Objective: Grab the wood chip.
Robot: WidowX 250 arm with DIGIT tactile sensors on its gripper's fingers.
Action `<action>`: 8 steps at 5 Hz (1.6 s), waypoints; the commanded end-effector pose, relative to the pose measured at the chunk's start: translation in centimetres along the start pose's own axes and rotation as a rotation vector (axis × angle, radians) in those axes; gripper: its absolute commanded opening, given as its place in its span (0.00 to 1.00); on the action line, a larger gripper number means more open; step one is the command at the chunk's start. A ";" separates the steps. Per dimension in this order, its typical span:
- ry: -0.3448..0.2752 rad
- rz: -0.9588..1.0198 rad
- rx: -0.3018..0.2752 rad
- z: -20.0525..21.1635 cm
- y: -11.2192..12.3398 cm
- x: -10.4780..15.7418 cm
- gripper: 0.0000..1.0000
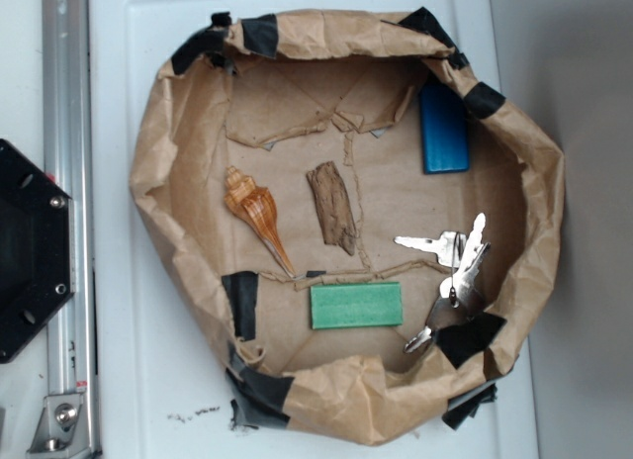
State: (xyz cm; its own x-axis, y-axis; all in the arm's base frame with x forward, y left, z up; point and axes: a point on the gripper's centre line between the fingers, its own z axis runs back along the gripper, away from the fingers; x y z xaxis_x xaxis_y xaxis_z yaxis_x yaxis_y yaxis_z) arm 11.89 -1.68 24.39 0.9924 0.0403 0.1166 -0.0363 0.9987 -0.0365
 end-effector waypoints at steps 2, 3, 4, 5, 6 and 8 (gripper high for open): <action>0.002 -0.030 0.088 -2.8 1.5 3.4 1.00; 0.028 -0.136 0.045 -5.6 3.0 7.0 1.00; 0.028 -0.326 -0.003 -8.4 3.8 9.3 1.00; 0.055 -0.452 0.026 -11.1 4.7 10.4 1.00; 0.094 -0.595 0.081 -14.2 4.8 11.2 1.00; 0.065 -0.714 0.091 -20.9 4.2 13.4 1.00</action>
State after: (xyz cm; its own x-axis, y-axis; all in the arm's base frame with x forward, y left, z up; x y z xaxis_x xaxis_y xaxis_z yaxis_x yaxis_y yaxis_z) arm 27.04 2.87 4.18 0.7890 -0.6143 -0.0056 0.6127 0.7863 0.0799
